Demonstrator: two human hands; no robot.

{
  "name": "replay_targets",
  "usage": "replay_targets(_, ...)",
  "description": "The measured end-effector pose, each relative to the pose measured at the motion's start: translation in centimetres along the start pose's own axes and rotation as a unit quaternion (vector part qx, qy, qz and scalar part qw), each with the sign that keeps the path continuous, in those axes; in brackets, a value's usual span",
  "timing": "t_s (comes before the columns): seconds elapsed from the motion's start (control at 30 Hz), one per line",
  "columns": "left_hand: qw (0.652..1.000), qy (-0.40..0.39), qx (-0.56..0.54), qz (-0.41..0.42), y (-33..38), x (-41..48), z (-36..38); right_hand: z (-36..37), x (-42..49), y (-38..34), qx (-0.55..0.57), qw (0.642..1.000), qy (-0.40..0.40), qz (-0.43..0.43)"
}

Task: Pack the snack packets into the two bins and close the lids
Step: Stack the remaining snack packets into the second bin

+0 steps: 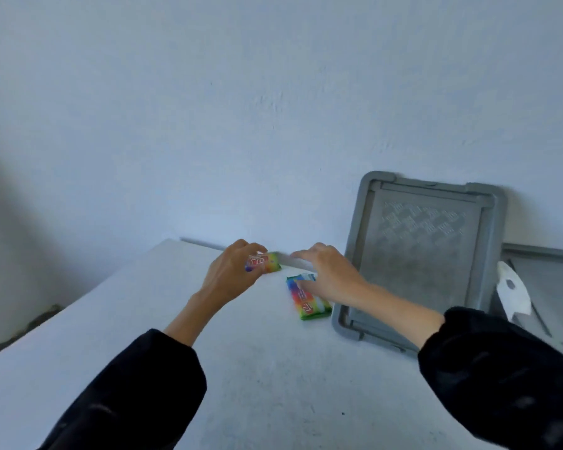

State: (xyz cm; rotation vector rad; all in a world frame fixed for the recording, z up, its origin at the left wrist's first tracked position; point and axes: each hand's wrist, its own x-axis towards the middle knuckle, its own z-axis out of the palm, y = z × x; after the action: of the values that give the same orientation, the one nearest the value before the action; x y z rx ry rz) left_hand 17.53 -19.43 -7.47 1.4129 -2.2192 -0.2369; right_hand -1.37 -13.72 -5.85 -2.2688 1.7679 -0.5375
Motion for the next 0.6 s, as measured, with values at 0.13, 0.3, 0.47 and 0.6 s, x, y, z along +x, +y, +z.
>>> replay_targets(0.13,0.999,-0.029,-0.004,-0.034,-4.1,3.3,3.1,4.0,3.5,1.4,0.001,0.999,-0.036,0.036)
replay_targets(0.3,0.993,-0.106,-0.001,-0.054,-8.0,6.6,7.7,7.8,5.5,3.6,-0.020,0.990,-0.084,0.115)
replay_targets(0.47,0.983,-0.172,0.056,-0.043,-9.6,8.5,10.5,9.1,6.0,4.0,-0.051,0.976,-0.138,0.162)
replay_targets(0.6,0.988,-0.110,0.110,-0.023,-9.6,8.7,10.9,9.1,6.0,3.8,-0.063,0.977,-0.113,0.167)
